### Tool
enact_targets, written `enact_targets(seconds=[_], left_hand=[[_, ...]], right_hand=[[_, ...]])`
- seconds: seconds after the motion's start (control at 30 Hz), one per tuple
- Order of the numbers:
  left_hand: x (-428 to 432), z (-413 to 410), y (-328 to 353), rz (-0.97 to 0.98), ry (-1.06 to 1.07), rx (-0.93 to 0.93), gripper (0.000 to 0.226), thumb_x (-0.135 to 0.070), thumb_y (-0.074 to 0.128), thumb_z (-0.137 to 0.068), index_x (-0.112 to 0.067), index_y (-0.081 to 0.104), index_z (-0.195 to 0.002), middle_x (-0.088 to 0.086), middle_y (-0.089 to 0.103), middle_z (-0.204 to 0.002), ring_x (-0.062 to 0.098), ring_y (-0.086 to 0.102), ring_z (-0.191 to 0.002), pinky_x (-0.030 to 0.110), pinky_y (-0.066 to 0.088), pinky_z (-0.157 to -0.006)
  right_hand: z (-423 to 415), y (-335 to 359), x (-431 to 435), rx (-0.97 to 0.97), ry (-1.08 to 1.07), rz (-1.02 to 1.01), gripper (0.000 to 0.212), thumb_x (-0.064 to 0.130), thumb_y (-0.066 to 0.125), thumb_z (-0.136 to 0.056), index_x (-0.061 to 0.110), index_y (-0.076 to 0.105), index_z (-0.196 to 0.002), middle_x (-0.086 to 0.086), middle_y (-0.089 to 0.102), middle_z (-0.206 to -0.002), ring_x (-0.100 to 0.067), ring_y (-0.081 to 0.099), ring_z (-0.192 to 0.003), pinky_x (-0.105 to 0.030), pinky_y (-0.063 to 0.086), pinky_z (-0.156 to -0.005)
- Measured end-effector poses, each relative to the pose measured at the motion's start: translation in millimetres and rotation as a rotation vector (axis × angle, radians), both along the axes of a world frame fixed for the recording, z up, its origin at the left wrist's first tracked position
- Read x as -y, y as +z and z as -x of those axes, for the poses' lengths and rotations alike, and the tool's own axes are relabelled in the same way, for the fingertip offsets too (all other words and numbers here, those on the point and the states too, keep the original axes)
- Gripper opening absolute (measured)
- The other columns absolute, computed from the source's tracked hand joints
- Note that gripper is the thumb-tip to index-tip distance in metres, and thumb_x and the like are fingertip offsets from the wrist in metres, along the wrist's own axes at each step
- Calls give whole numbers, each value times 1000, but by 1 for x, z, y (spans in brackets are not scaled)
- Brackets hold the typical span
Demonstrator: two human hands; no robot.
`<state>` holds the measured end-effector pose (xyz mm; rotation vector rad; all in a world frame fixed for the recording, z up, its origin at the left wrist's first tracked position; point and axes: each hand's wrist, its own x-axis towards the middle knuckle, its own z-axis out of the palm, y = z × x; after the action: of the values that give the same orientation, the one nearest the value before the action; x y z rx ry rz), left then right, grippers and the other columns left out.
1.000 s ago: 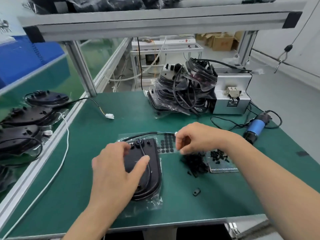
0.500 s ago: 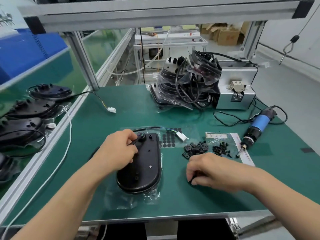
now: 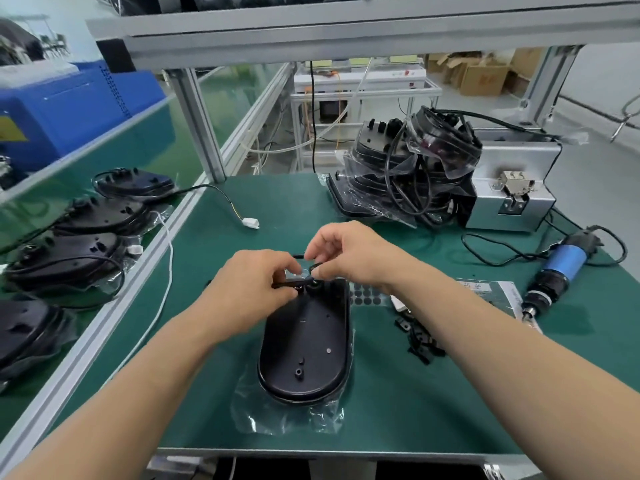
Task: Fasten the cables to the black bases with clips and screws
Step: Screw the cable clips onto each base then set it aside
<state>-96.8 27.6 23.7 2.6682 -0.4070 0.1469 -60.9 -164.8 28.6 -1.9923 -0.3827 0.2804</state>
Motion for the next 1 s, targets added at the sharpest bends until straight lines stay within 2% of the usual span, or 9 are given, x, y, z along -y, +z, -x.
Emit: enact_targets(seconds=[0.1, 0.17, 0.23, 0.33, 0.4, 0.47, 0.63, 0.87, 1.0], left_hand=[[-1, -6, 3, 164, -2, -77, 12, -40, 71, -79, -33, 73, -89, -13, 65, -62, 3, 57, -60, 30, 49, -65], [-1, -10, 4, 237, 10, -126, 3, -35, 73, -81, -32, 73, -83, -13, 66, -58, 0, 52, -49, 27, 45, -58], [-2, -13, 4, 229, 23, -134, 8, -28, 75, -81, -31, 72, -74, -13, 65, -56, 0, 50, -45, 24, 41, -56], [-3, -14, 3, 174, 19, -126, 13, -25, 70, -85, -30, 69, -74, -17, 63, -55, 0, 51, -51, 25, 42, -58], [0, -11, 1, 8, 3, -54, 15, -31, 60, -91, -30, 66, -78, -17, 59, -60, 8, 53, -64, 31, 46, -64], [2, -7, -1, -108, -6, 17, 19, -34, 53, -93, -32, 57, -75, -14, 53, -64, 18, 52, -72, 36, 47, -68], [5, -8, -1, -1, 42, 1, 14, -27, 58, -87, -29, 62, -74, -11, 56, -61, 23, 56, -70, 41, 52, -69], [5, -11, 0, 38, 38, -12, 11, -22, 62, -84, -26, 66, -74, -14, 62, -60, 10, 57, -63, 33, 51, -66], [2, -9, 1, 97, 23, -43, 9, -20, 66, -82, -25, 67, -74, -13, 65, -61, 3, 58, -61, 25, 47, -63]], right_hand=[[-5, -3, -9, -25, 8, -5, 30, -11, 74, -73, 15, 65, -85, -1, 67, -77, -13, 61, -68, -33, 53, -70], [-6, -3, -12, -61, 24, -18, 32, -13, 74, -74, 15, 63, -86, -1, 69, -77, -12, 62, -66, -30, 53, -69], [-6, -3, -12, -102, 35, -46, 32, -15, 72, -76, 12, 62, -90, -3, 70, -79, -11, 63, -64, -25, 54, -65], [-3, -6, -11, -184, -11, -211, 30, -17, 67, -82, 8, 58, -96, -9, 69, -82, -10, 66, -61, -21, 56, -61], [1, -11, -13, -162, -69, -263, 27, -13, 67, -85, 9, 55, -97, -12, 67, -85, -15, 65, -66, -25, 57, -68], [4, -17, -17, -75, -109, -224, 27, -8, 67, -86, 12, 53, -97, -12, 67, -85, -19, 62, -70, -33, 54, -76], [4, -14, -23, 114, -134, -63, 25, -4, 67, -80, 18, 58, -88, -5, 70, -77, -17, 64, -64, -40, 55, -74], [-7, -2, -21, 1, -119, 38, 23, -4, 67, -74, 18, 68, -69, -8, 70, -70, -19, 61, -67, -39, 52, -68], [-9, -2, -24, -16, -143, 68, 26, -3, 66, -71, 20, 67, -59, 2, 68, -59, -17, 60, -65, -41, 54, -69]])
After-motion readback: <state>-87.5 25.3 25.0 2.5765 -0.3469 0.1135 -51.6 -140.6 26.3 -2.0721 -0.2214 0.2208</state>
